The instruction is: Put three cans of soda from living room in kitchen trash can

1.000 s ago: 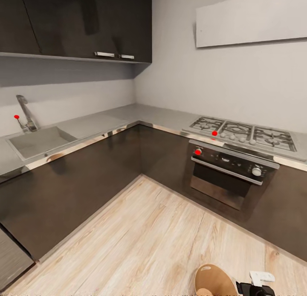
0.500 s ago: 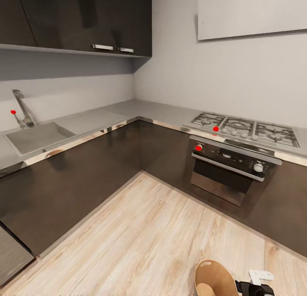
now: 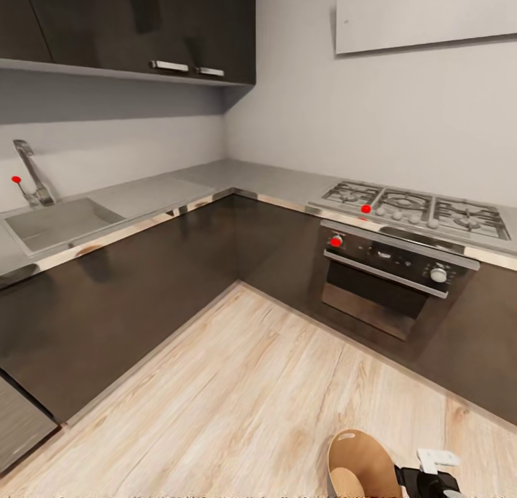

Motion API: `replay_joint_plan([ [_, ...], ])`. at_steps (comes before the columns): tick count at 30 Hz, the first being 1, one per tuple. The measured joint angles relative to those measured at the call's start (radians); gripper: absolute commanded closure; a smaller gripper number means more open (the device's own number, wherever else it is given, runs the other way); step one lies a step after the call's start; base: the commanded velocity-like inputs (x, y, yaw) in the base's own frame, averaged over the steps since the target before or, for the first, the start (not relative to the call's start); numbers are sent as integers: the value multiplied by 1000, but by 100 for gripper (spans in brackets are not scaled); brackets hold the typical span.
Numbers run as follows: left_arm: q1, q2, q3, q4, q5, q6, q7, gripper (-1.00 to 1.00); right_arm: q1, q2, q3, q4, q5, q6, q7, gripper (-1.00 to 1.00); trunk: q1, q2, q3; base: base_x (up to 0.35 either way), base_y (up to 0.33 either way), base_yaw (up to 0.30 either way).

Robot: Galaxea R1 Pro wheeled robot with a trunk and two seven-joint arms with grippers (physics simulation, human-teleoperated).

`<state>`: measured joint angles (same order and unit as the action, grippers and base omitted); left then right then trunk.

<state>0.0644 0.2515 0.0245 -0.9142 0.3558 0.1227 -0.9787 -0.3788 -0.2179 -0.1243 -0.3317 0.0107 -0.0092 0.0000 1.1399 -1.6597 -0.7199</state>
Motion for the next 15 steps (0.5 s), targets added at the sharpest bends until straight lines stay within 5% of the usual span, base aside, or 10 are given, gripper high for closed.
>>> replay_joint_plan([
  [15, 0, 0, 0, 0, 0, 0, 0, -100, 0, 2, 0, -7, 0, 0, 0, -100, 58, -105, -71, 0, 0, 0],
])
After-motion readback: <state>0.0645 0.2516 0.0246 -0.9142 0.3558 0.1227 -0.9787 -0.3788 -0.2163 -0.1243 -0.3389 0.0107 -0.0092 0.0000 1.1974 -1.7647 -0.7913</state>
